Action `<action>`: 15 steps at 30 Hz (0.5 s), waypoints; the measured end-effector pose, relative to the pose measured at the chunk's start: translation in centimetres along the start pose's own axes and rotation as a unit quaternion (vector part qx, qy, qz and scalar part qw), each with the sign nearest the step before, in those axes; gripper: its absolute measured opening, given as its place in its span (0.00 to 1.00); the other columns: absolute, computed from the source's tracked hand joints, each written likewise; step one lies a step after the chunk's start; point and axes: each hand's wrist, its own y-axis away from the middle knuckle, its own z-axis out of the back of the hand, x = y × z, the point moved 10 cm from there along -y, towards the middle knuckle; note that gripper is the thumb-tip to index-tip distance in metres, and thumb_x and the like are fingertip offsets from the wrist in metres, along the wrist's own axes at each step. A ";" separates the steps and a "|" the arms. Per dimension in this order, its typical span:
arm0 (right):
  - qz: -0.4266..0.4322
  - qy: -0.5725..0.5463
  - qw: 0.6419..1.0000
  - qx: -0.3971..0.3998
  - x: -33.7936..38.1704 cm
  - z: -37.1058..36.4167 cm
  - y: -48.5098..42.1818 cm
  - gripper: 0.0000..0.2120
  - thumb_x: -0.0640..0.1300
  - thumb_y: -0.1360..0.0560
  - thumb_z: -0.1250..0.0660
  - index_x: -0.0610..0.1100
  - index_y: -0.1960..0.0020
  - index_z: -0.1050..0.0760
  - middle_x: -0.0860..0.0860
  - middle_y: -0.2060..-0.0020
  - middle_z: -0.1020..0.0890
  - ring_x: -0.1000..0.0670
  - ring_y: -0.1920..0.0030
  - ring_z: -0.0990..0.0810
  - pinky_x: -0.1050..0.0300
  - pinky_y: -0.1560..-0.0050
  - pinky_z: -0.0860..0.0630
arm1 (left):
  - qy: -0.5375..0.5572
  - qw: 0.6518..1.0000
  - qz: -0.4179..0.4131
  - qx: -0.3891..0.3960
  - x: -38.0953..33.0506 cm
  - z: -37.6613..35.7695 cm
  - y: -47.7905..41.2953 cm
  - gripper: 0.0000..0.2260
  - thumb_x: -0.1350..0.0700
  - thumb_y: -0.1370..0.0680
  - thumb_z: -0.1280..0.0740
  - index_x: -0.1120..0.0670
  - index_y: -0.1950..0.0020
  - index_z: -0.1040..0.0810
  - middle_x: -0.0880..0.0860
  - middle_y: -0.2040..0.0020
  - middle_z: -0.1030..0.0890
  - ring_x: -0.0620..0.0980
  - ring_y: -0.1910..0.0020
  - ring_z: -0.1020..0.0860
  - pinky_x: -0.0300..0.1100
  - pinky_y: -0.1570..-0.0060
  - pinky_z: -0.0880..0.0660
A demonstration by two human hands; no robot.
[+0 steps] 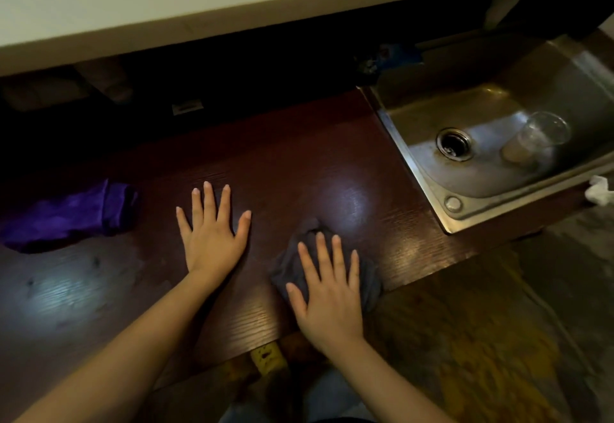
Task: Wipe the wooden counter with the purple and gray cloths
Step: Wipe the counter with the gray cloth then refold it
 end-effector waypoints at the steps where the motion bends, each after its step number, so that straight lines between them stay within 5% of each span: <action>1: 0.018 -0.002 1.000 0.008 1.4 -0.3 0.0 0.31 0.61 0.24 0.48 0.49 0.25 0.44 0.45 0.24 0.42 0.39 0.24 0.48 0.36 0.30 0.50 | 0.005 1.000 0.000 0.004 0.0 0.0 0.0 0.28 0.38 0.22 0.50 0.49 0.25 0.48 0.56 0.23 0.50 0.53 0.25 0.56 0.58 0.29 0.60; 8: 0.117 -0.024 0.990 0.077 8.8 -2.2 0.0 0.32 0.62 0.24 0.48 0.48 0.25 0.44 0.45 0.24 0.45 0.40 0.24 0.53 0.36 0.30 0.55 | 0.168 0.980 -0.039 0.095 -0.4 0.8 0.2 0.22 0.42 0.21 0.49 0.46 0.29 0.36 0.52 0.23 0.46 0.50 0.25 0.56 0.53 0.29 0.64; 11: 0.148 -0.076 0.983 0.082 10.1 -1.5 -0.1 0.35 0.63 0.27 0.48 0.47 0.25 0.43 0.45 0.24 0.46 0.41 0.24 0.55 0.35 0.28 0.58 | 0.233 0.962 -0.099 0.105 -1.2 2.4 3.0 0.24 0.41 0.26 0.46 0.51 0.36 0.26 0.55 0.29 0.33 0.53 0.27 0.42 0.48 0.29 0.51; 15: 0.127 -0.164 0.976 0.073 7.0 1.7 -1.1 0.32 0.56 0.26 0.43 0.47 0.25 0.45 0.48 0.23 0.46 0.47 0.23 0.52 0.48 0.25 0.54 | 0.240 0.955 -0.147 0.091 -1.7 4.5 5.3 0.23 0.41 0.29 0.41 0.54 0.43 0.22 0.50 0.46 0.20 0.49 0.45 0.25 0.34 0.45 0.37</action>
